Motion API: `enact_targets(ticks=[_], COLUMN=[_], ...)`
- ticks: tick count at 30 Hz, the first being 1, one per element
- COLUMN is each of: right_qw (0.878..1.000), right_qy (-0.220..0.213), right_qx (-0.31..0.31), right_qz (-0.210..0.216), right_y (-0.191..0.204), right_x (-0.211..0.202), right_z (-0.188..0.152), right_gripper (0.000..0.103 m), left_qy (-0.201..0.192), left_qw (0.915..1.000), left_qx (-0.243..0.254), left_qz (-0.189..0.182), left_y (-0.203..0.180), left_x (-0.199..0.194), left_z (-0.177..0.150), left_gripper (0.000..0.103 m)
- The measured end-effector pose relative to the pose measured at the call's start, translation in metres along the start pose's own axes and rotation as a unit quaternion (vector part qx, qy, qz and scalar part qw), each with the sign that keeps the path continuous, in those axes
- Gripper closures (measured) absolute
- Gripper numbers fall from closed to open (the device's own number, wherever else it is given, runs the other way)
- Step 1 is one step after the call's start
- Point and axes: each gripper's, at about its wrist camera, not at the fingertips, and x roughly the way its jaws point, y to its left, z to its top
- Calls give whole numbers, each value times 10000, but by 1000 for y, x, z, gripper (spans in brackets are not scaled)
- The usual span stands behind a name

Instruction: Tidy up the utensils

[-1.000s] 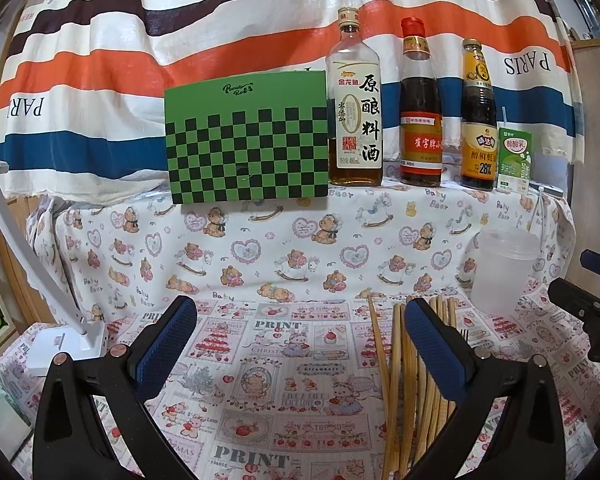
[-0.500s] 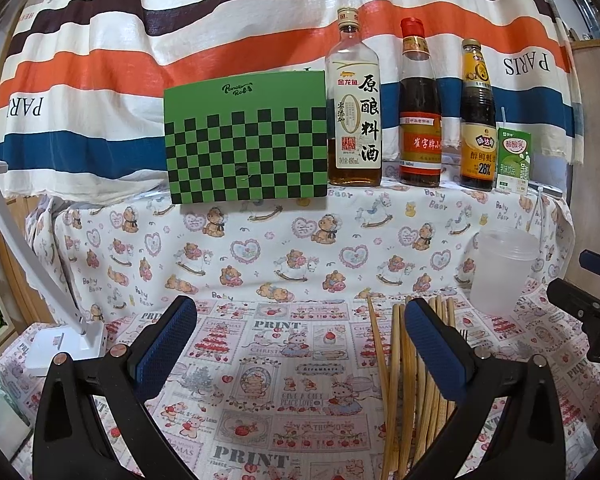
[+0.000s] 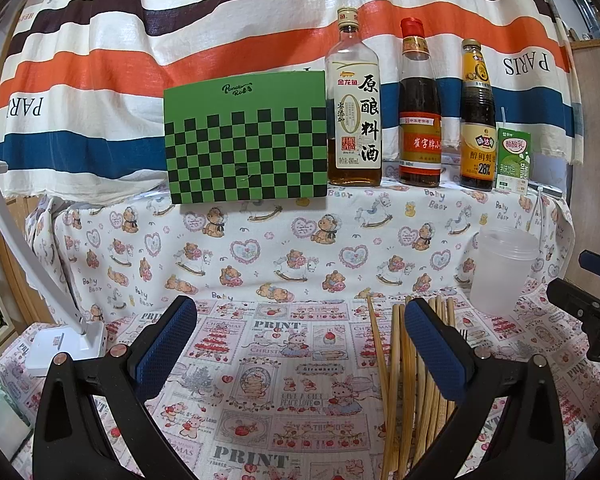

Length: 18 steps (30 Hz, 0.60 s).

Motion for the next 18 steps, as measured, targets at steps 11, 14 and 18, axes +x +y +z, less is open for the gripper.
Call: enact_targets(ticks=[11, 14, 18], right_qw=[10000, 10000, 10000], right_qy=[10, 24, 33], right_qx=[6, 8, 11], right_qz=[3, 10, 13], right_y=[0, 0, 0], right_x=[0, 0, 1], right_z=[1, 1, 0], right_gripper=[0, 0, 0], left_qy=[16, 13, 18], left_qw=[10000, 10000, 10000], left_qx=[0, 1, 3], left_qz=[-5, -5, -6], left_y=[1, 1, 1], left_x=[0, 1, 1], left_z=[-1, -1, -1], left_gripper=[0, 0, 0])
